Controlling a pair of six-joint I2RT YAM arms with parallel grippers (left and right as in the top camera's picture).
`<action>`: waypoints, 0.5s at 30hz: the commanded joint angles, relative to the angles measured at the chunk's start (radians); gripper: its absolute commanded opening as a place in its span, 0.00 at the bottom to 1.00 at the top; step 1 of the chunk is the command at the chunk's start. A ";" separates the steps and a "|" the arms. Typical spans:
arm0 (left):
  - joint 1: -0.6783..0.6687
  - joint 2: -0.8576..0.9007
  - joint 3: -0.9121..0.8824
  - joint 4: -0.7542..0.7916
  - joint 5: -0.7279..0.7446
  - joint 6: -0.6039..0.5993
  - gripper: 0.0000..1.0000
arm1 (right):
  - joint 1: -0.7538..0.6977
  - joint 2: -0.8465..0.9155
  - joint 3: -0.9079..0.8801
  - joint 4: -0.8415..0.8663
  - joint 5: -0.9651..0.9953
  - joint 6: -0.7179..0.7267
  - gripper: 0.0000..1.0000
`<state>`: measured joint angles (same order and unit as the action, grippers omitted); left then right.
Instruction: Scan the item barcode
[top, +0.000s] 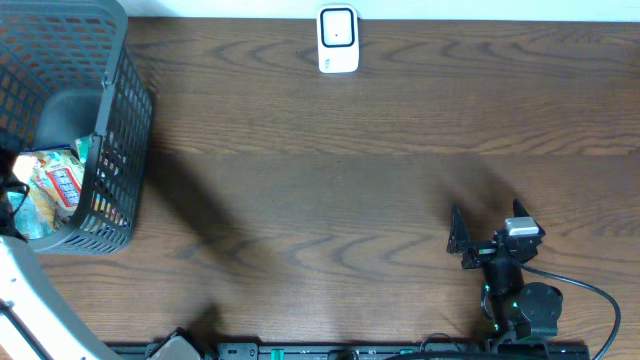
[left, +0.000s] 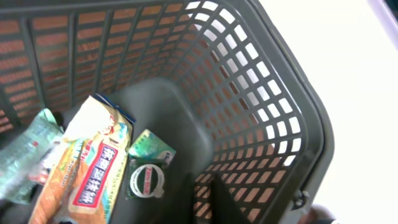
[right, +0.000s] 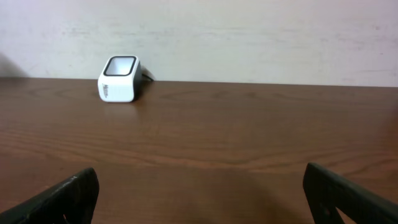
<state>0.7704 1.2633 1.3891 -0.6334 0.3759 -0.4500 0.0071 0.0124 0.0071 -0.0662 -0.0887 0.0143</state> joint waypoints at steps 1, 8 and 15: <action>-0.002 0.027 0.014 -0.046 -0.055 0.007 0.54 | 0.008 -0.005 -0.001 -0.005 0.008 0.004 0.99; -0.002 0.164 0.013 -0.137 -0.146 0.039 0.85 | 0.008 -0.005 -0.001 -0.005 0.008 0.003 0.99; -0.002 0.352 0.013 -0.211 -0.208 0.064 0.98 | 0.008 -0.005 -0.001 -0.005 0.008 0.004 0.99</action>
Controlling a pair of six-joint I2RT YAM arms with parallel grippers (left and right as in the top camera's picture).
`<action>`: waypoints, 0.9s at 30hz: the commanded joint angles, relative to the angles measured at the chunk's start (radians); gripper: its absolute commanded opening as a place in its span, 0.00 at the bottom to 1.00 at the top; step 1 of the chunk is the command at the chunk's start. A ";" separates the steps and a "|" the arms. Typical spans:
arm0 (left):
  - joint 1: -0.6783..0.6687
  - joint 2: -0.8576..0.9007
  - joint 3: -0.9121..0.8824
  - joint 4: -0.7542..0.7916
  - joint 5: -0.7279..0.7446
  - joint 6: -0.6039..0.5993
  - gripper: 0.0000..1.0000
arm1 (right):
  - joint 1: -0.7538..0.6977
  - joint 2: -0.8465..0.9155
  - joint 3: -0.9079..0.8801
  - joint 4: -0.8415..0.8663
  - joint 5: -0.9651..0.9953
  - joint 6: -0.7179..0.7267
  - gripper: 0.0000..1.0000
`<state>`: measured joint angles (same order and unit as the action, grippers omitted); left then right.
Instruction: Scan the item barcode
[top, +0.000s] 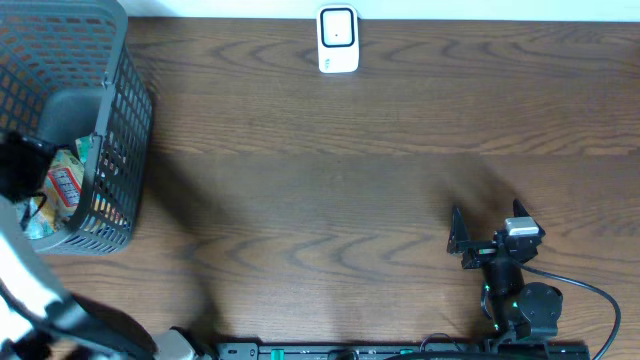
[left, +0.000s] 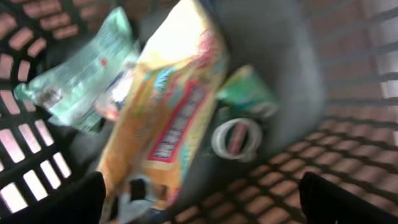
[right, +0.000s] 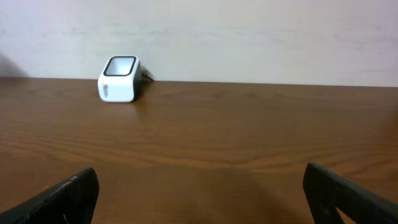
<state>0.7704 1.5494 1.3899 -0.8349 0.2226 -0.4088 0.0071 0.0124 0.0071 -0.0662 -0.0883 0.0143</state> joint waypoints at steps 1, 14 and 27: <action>-0.002 0.092 0.013 -0.007 -0.061 0.024 0.98 | 0.008 -0.005 -0.001 -0.005 0.007 0.003 0.99; -0.002 0.276 0.012 0.059 -0.206 0.087 0.98 | 0.008 -0.005 -0.001 -0.005 0.007 0.004 0.99; -0.003 0.319 0.012 0.115 -0.089 0.102 0.50 | 0.008 -0.005 -0.001 -0.005 0.007 0.004 0.99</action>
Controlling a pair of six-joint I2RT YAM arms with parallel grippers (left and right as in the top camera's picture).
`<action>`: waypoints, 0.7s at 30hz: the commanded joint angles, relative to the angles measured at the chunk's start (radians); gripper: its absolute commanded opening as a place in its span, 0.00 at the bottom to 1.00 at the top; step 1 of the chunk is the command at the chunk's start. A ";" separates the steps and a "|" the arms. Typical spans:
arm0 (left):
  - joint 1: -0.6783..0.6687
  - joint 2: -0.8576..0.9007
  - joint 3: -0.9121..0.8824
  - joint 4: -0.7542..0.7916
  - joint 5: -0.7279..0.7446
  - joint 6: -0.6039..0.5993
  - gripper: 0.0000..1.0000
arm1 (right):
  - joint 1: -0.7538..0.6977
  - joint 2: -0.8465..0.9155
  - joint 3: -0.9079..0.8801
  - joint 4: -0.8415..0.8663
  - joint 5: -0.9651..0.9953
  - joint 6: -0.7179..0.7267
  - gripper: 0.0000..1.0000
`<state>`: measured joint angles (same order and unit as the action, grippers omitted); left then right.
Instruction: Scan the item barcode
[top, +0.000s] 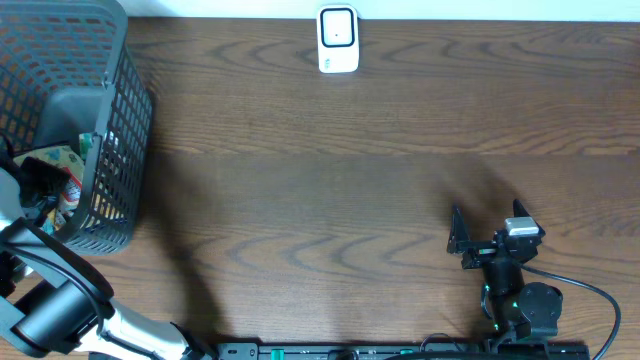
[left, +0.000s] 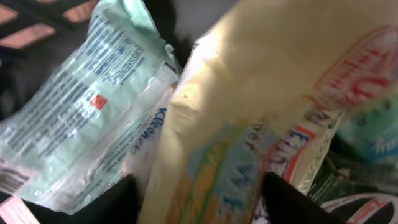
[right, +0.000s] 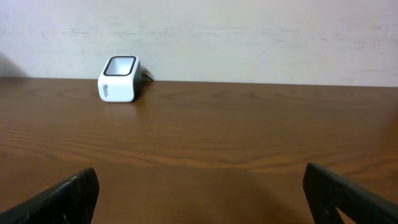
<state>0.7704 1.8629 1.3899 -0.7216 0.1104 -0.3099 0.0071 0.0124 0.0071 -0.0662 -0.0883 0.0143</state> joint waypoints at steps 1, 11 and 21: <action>-0.003 0.004 0.012 0.002 0.024 0.003 0.39 | 0.008 -0.005 -0.001 -0.005 0.007 0.004 0.99; -0.003 -0.116 0.014 0.001 0.024 0.002 0.10 | 0.008 -0.005 -0.001 -0.005 0.008 0.004 0.99; -0.003 -0.210 0.014 -0.026 0.054 0.002 0.07 | 0.008 -0.005 -0.001 -0.005 0.007 0.004 0.99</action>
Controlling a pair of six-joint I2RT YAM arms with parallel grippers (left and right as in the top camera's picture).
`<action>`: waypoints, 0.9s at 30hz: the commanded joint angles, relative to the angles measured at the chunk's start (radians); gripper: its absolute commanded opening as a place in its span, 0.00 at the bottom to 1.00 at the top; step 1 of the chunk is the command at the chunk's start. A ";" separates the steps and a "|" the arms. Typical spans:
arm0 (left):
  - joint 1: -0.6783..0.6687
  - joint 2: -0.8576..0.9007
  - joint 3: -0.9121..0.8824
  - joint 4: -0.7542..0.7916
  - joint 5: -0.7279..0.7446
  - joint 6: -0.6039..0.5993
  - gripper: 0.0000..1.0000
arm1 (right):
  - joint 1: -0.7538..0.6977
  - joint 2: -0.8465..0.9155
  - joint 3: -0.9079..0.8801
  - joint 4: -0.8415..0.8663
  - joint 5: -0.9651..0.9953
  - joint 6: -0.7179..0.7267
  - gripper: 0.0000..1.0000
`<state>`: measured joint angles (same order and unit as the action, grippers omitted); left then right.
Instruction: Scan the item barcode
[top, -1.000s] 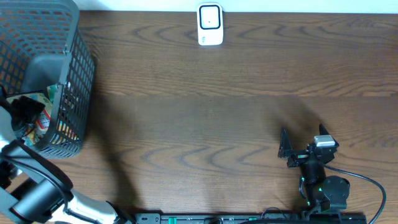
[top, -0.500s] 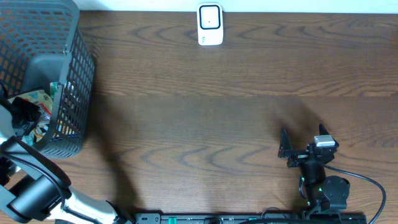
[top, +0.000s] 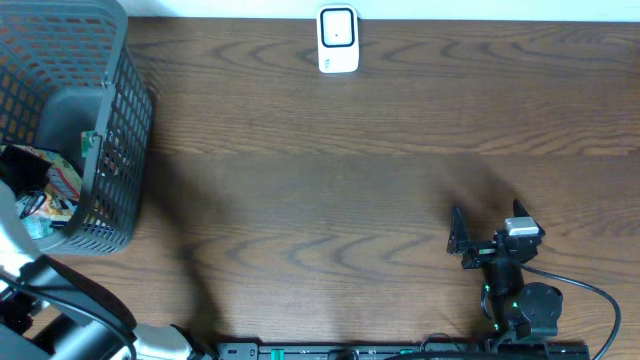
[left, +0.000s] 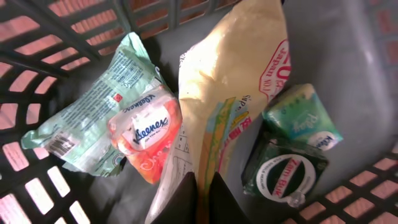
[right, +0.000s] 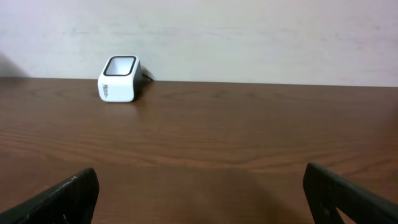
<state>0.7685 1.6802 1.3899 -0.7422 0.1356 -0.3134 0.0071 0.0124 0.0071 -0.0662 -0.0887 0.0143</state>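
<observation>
My left gripper (left: 206, 198) is down inside the dark mesh basket (top: 110, 120) at the table's left edge. It is shut on the lower edge of a yellow snack bag (left: 230, 106), which runs up between the two fingers. The white barcode scanner (top: 338, 40) stands at the far edge of the table, its window facing up; the right wrist view shows the scanner (right: 120, 79) too. My right gripper (top: 480, 245) rests near the front right, open, with nothing between its fingers.
The basket also holds an orange Kleenex pack (left: 149, 134), a pale green wrapper (left: 93, 106), a green pouch (left: 298, 118) and a round green tin (left: 283, 174). The basket's walls (left: 37, 31) rise around the left gripper. Brown tabletop (top: 330, 200) lies between basket and scanner.
The left gripper, then open and pressed close against the yellow bag, is now shut on the bag's lower edge, and its camera sits farther back from the contents. The right arm has not moved.
The left gripper first looked into the basket from above its rim. Then it hung open over the packs, then open close around the yellow bag. Now it is shut on that bag inside the basket. The right gripper stayed open in place throughout.
</observation>
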 joint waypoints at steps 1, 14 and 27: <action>-0.002 -0.031 0.014 -0.006 0.042 0.005 0.08 | 0.008 -0.005 -0.001 -0.005 0.008 0.004 0.99; -0.002 -0.078 0.005 -0.051 0.088 0.006 0.39 | 0.008 -0.005 -0.001 -0.005 0.008 0.003 0.99; 0.003 0.020 -0.025 -0.065 -0.043 0.006 0.92 | 0.008 -0.005 -0.001 -0.005 0.008 0.003 0.99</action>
<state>0.7685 1.6920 1.3689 -0.8043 0.1501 -0.3134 0.0071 0.0124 0.0071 -0.0662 -0.0883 0.0143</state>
